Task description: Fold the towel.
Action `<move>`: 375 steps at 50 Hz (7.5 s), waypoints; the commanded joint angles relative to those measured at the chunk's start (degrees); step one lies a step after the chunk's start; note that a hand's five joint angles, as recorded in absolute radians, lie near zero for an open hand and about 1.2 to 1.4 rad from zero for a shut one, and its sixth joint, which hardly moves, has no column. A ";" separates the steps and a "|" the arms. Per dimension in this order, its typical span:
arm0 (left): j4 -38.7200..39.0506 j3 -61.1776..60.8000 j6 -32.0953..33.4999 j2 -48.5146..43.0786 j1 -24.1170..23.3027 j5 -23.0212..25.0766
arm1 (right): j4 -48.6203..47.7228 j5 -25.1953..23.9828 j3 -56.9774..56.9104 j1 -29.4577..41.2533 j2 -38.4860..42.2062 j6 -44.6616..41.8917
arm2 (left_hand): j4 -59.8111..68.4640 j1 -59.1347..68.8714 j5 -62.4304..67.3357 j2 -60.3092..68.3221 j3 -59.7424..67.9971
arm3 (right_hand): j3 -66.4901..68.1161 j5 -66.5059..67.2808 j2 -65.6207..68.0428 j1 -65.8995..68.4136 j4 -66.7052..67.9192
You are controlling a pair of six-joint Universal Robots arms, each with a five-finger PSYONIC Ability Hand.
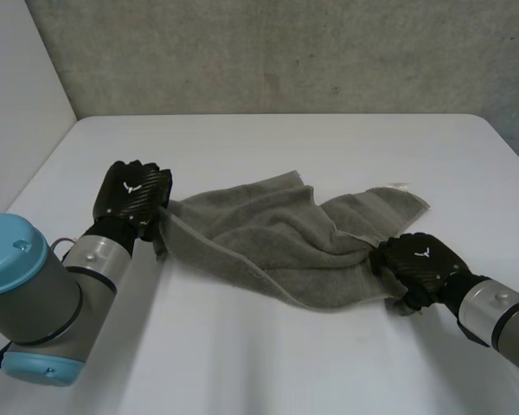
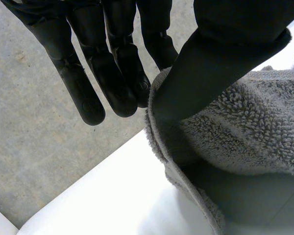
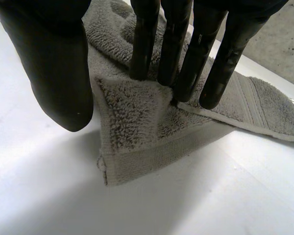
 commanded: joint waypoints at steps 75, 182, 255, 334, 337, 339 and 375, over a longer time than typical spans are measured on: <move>3.78 52.38 10.11 -2.87 0.63 -2.81 | -10.84 24.58 -54.61 11.81 -5.48 4.98 | 10.19 13.32 11.67 10.27 10.31 | 42.70 43.55 42.27 42.81 42.88; -0.96 18.10 -3.16 -21.76 3.88 11.08 | 4.45 12.28 -14.18 -1.37 -3.55 10.96 | -26.13 -22.99 -24.65 -26.05 -26.01 | 42.70 43.55 42.27 42.81 42.88; -4.04 19.88 -2.56 -21.43 4.05 -4.05 | 4.89 12.19 -14.79 -2.78 -4.34 10.52 | 10.19 13.32 11.67 10.27 10.31 | 42.70 43.55 42.27 42.81 42.88; -7.02 25.43 6.59 2.93 4.84 -0.27 | 11.90 9.83 -43.19 4.07 -6.71 9.20 | 10.19 13.32 11.67 10.27 10.31 | 42.70 43.55 42.27 42.81 42.88; -7.03 18.93 6.59 3.28 4.93 2.09 | 15.08 9.38 -39.95 4.07 -6.19 6.32 | 10.19 13.32 11.67 10.27 10.31 | 42.70 43.55 42.27 42.81 42.88; -7.03 15.21 6.59 3.63 5.20 3.87 | 15.88 9.11 -37.56 4.16 -5.75 4.19 | 10.19 13.32 11.67 10.27 10.31 | 42.70 43.55 42.27 42.81 42.88; -21.62 -10.46 19.16 29.30 16.53 17.93 | 33.63 -4.69 -17.96 -13.42 -25.17 -9.35 | 10.19 13.32 11.67 10.27 10.31 | 42.70 43.55 42.27 42.81 42.88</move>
